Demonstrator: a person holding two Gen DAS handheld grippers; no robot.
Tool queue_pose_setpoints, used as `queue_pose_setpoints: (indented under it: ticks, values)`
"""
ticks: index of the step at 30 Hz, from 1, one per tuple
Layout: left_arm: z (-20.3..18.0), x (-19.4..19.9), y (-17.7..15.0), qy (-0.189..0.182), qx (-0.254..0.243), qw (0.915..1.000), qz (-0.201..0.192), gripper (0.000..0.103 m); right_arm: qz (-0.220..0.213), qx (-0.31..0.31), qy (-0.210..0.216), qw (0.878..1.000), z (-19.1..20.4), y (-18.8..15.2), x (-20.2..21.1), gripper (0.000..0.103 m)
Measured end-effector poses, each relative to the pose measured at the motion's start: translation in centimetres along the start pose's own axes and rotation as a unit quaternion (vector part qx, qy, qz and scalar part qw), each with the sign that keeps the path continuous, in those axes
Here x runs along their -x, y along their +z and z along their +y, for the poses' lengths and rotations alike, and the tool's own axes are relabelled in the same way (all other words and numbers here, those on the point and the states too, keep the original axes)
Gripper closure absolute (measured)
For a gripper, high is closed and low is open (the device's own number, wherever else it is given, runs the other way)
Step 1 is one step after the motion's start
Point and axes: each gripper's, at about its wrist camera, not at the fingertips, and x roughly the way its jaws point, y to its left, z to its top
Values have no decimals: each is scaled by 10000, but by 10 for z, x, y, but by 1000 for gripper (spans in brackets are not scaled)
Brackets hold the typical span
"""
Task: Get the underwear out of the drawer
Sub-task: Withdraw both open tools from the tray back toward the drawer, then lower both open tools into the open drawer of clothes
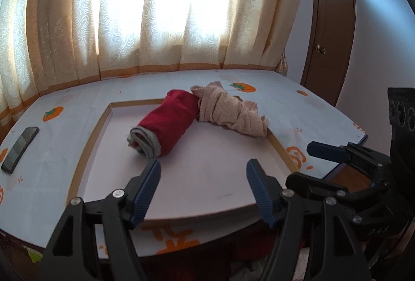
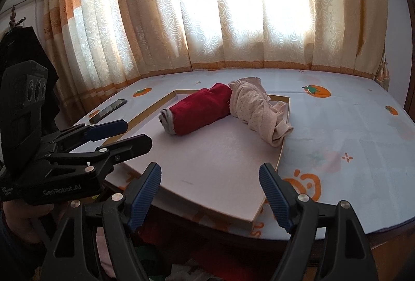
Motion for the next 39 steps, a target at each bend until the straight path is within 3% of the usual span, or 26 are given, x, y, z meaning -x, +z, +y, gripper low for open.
queue_pose_setpoints:
  ticks: [10, 39]
  values:
    - [-1, 0, -32, 7, 237, 9995, 231, 32, 0, -26, 20, 10000, 5, -24, 7, 21]
    - [22, 23, -82, 461, 537, 9971, 289, 29, 168, 3, -139, 9998, 19, -78, 24, 19]
